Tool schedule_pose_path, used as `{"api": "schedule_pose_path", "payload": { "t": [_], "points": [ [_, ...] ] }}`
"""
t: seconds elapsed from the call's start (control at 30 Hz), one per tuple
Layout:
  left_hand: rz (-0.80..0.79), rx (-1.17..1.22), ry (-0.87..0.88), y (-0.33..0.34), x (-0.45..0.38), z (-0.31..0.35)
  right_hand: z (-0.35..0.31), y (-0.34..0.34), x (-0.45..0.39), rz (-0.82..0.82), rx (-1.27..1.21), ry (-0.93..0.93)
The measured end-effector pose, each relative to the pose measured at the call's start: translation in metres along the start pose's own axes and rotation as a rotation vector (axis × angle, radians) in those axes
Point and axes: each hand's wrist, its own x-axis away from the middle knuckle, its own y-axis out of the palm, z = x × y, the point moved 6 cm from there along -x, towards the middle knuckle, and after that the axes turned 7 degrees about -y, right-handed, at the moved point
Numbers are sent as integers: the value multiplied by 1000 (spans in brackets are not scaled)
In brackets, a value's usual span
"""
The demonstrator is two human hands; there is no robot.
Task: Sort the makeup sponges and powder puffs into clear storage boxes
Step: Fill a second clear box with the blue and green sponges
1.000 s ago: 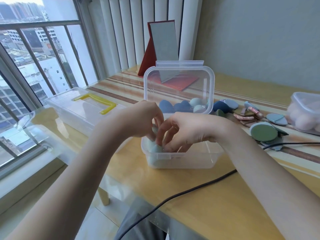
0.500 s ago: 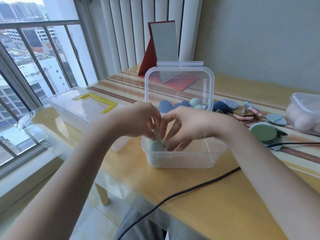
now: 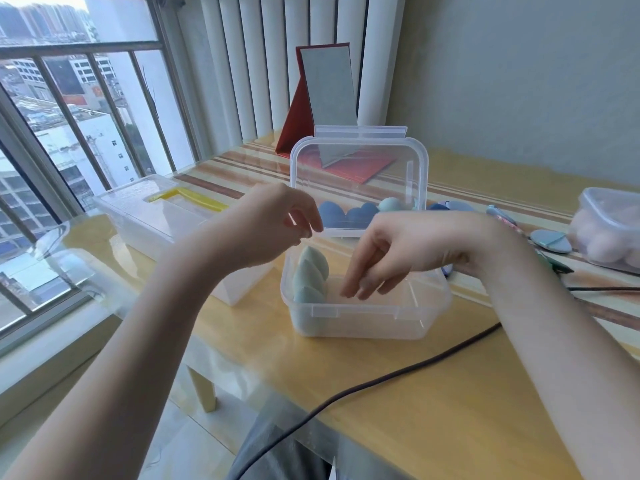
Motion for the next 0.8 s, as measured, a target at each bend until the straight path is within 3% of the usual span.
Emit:
{"api": "schedule_pose_path", "payload": {
  "t": [0.17, 0.27, 0.37, 0.47, 0.57, 0.63, 0.73, 0.8],
  "points": [
    [137, -88, 60, 9, 4, 36, 13, -33, 21, 159, -79, -19],
    [236, -215, 236, 35, 16, 78, 25, -57, 43, 291, -135, -23],
    [212, -193, 330, 50, 17, 97, 43, -81, 72, 417, -162, 35],
    [143, -186, 284, 53, -1, 90, 69, -105, 92, 694, -109, 129],
    [200, -165, 168, 53, -17, 69, 89, -112, 90, 947, 5, 220],
    [227, -151, 126, 57, -21, 59, 95, -112, 76, 1058, 60, 188],
    [269, -170, 153, 62, -24, 59, 101, -110, 46, 1139, 158, 91],
    [288, -178, 156, 65, -25, 60, 111, -111, 19, 1059, 225, 92]
  ]
}}
